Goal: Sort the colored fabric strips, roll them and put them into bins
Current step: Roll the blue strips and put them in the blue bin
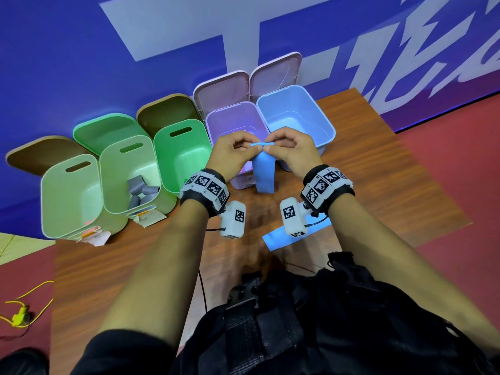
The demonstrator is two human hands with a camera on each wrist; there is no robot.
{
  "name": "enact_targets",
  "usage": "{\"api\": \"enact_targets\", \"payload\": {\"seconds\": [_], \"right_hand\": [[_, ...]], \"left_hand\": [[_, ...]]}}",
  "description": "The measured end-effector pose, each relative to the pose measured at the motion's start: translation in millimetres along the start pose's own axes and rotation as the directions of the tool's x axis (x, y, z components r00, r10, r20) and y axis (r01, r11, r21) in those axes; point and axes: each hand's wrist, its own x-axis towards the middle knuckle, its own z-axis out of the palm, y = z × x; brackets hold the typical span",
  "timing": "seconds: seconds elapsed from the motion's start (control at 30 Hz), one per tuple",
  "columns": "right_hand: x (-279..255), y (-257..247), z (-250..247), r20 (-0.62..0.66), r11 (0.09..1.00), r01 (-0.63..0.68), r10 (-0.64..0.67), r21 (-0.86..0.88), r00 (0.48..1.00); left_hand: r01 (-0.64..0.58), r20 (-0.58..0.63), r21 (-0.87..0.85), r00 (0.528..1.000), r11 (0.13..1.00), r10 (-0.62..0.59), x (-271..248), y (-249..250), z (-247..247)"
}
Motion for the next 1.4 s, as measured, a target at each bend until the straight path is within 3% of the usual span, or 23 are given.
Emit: {"api": "enact_targets", "payload": {"seconds": [0.6, 0.87, 1.07, 1.4], "right_hand": [[8.3, -4.7, 3.8, 0.029, 0.997, -0.046, 0.044, 0.066, 0.999], [8.0, -4.7, 3.6, 0.009, 0.997, -0.023, 0.022, 0.074, 1.000], [8.6, 0.9, 3.0, 0.031, 0.992, -0.051, 0.047, 0.117, 0.998], [8.4, 1.5, 4.4, 0.020, 0.998, -0.032, 0.031, 0.053, 0.999]], "left_hand": [[-0.053, -0.029, -0.019, 0.998, 0.998, 0.053, 1.9, 10.4, -3.1], [0.011, -0.031, -0.055, 0.999, 0.998, -0.012, 2.5, 4.5, -2.4], [-0.043, -0.041, -0.046, 0.998, 0.998, 0.041, 3.6, 7.2, -1.9], [-0.054, -0.049, -0.017, 0.997, 0.998, 0.053, 4.4, 4.7, -1.9]]}}
